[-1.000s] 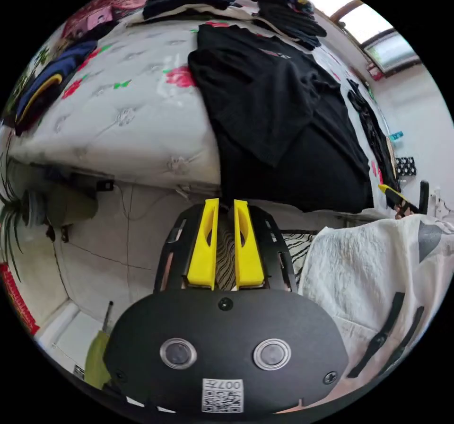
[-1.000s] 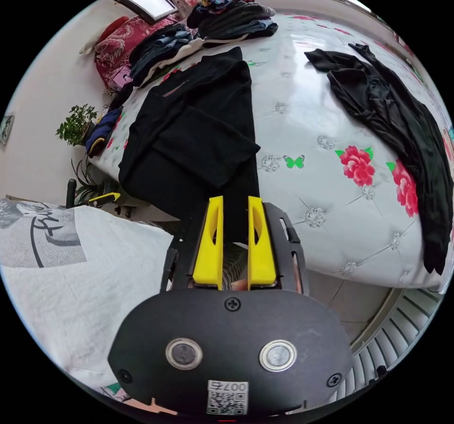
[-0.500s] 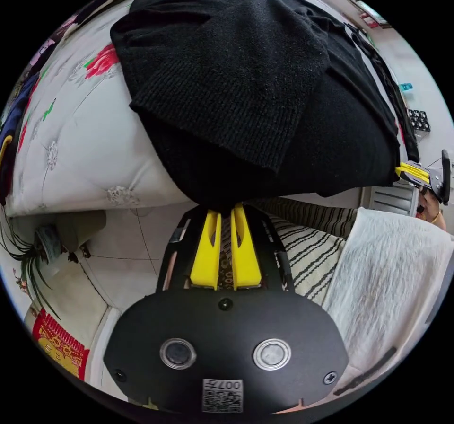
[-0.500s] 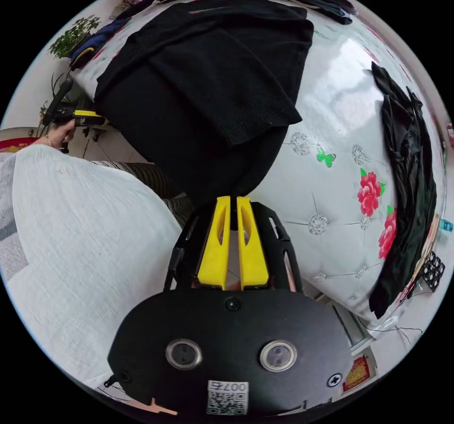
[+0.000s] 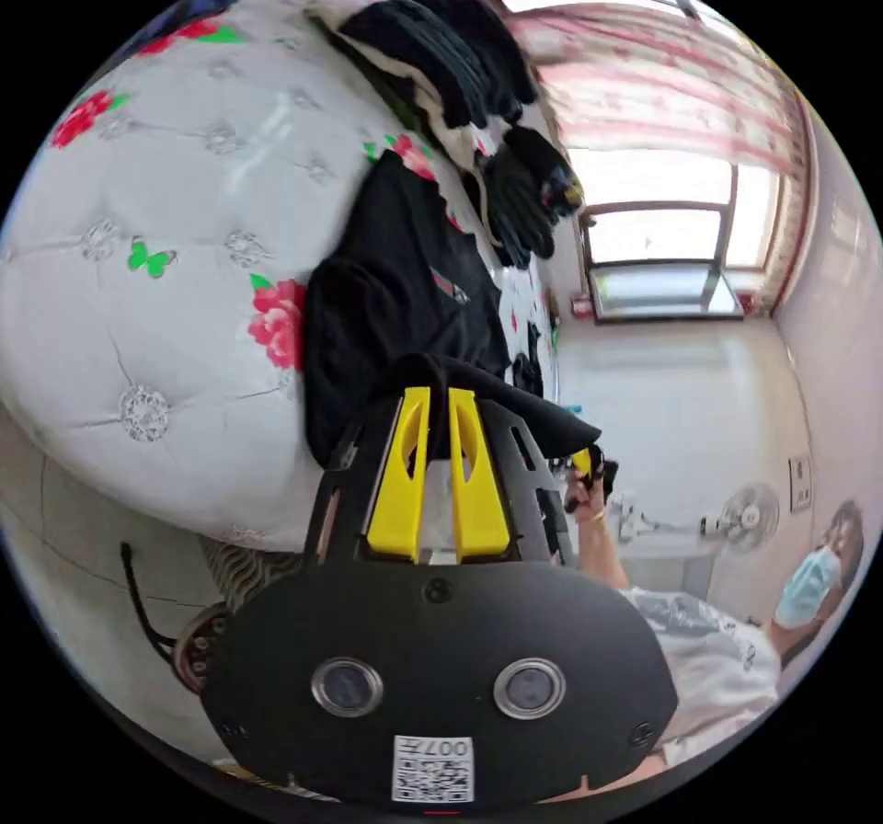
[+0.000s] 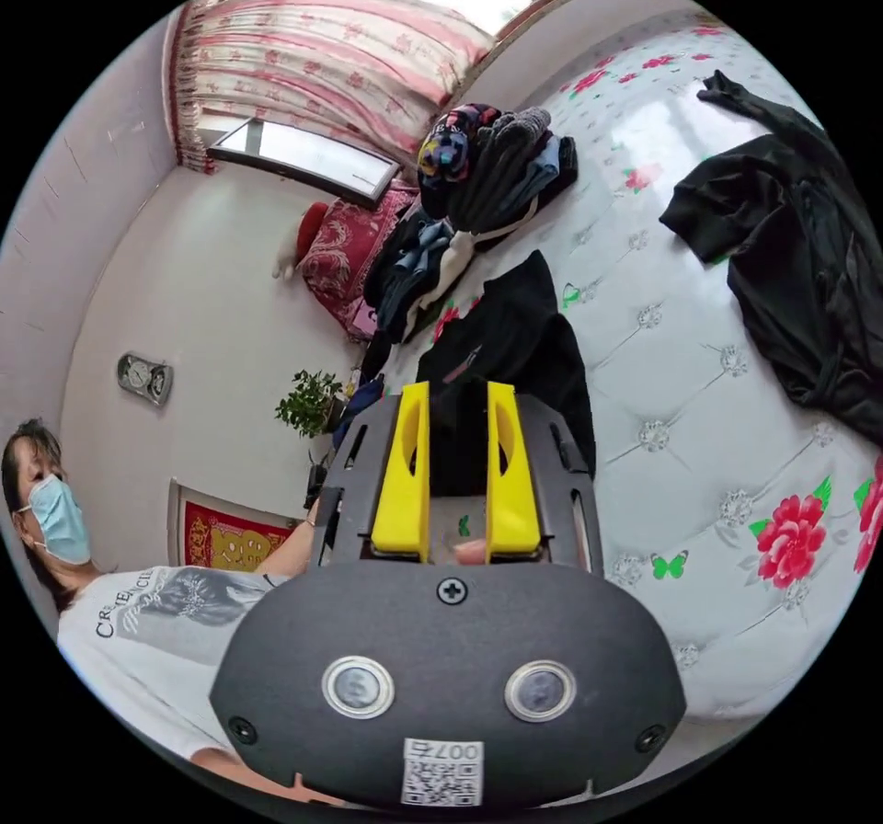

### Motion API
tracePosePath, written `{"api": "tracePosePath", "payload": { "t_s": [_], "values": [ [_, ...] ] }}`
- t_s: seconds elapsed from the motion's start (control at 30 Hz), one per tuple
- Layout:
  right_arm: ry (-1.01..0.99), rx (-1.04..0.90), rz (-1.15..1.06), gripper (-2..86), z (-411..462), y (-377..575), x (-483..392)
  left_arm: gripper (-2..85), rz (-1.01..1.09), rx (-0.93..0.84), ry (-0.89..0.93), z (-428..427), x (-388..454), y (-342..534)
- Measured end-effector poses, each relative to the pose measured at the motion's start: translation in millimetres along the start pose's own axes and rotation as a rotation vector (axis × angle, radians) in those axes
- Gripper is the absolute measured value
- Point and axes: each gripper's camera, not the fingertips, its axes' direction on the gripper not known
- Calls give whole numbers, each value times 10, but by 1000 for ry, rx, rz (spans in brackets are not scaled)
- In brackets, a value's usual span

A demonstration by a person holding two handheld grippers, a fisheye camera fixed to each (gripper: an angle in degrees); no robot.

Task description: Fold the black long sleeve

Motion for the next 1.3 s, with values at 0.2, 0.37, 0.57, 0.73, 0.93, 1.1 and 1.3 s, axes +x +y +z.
{"api": "tracePosePath", "payload": {
  "t_s": [0.2,0.37,0.57,0.73,0.93,1.1,1.3],
  "values": [
    [215,-104,17,72,232,32,284,73,171,-5,-284,32,160,274],
    [368,-218,15,80,455,92,555,113,466,-150,-433,458,532,336],
    [481,-294,-28,84,729,-72,623,114,895,-376,-712,1523,1141,398],
    [461,-301,15,87,751,-154,751,5,894,-397,-788,1812,1299,261],
    [447,-264,19,91,541,-211,835,-7,167,-50,-383,650,562,-441],
    [461,-304,37,95,466,-230,997,23,124,-68,-408,494,405,-358],
    [480,-366,21,98,296,-163,1123,99,277,-304,-427,886,715,153]
  ]
}}
